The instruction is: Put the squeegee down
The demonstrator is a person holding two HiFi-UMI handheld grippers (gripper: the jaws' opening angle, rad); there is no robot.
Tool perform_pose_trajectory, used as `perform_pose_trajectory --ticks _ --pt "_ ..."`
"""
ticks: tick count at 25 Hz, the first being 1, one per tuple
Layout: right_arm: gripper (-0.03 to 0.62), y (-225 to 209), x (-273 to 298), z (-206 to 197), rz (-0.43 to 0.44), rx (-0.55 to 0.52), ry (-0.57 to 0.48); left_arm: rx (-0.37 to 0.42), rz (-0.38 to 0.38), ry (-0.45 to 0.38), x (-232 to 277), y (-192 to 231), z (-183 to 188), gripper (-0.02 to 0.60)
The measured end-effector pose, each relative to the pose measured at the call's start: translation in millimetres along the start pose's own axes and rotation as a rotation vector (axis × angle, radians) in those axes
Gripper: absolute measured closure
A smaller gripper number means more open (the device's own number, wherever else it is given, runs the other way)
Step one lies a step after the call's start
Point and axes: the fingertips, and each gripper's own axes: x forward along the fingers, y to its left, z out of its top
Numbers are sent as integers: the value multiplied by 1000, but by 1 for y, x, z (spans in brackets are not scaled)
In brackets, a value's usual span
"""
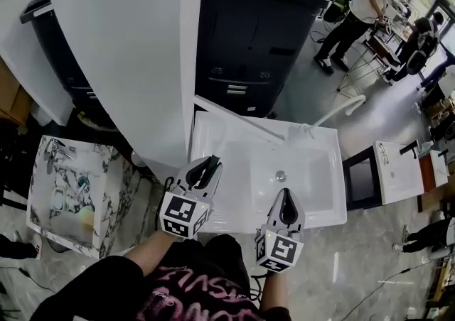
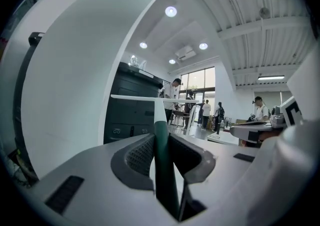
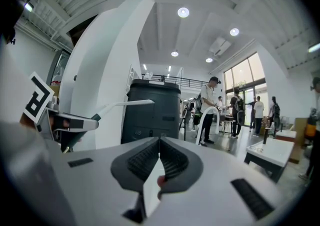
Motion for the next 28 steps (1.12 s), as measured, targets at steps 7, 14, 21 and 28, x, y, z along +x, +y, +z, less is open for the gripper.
perform_pose_trajectory --ticks 7,14,21,28 --pt "573 -3 10 0 11 -6 4 -8 13 -2 9 4 2 485" --pt "572 -13 30 4 62 -11 -4 -22 64 -8 21 4 5 485" --pt "572 -30 40 7 84 -1 -16 -24 100 -16 30 -2 11 485" --pt "572 -36 49 9 104 2 -29 -25 129 -31 37 0 18 485"
